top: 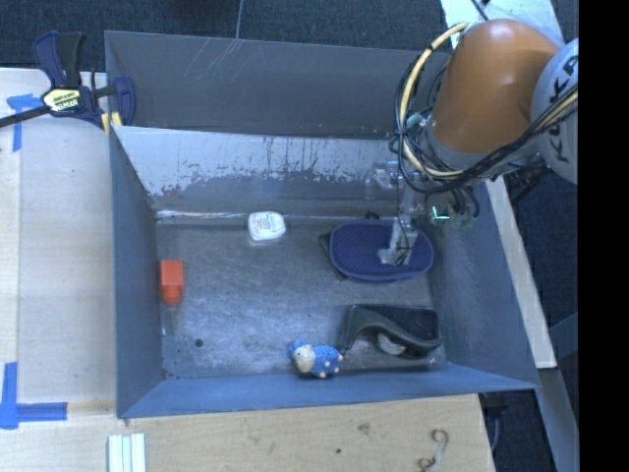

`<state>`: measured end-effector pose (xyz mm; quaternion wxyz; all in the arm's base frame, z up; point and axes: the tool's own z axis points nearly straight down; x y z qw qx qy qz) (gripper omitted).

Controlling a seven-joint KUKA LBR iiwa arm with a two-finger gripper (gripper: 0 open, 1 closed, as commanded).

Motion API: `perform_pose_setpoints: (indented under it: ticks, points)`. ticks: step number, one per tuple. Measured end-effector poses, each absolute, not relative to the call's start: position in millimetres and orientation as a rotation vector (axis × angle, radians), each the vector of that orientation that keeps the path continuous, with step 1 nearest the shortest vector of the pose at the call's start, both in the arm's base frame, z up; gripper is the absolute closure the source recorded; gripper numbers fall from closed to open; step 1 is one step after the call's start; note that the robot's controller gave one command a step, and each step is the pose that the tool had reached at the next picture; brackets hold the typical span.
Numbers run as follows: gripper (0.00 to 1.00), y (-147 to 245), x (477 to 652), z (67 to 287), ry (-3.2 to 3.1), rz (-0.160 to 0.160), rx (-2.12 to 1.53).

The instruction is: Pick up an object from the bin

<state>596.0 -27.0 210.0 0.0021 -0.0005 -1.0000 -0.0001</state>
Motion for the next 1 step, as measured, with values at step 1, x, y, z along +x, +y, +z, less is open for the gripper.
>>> perform_pose_setpoints:
  ticks: [1]
  points:
    - [0.0, -27.5, 554.6, 112.5, -3.13, 0.0, 0.208]
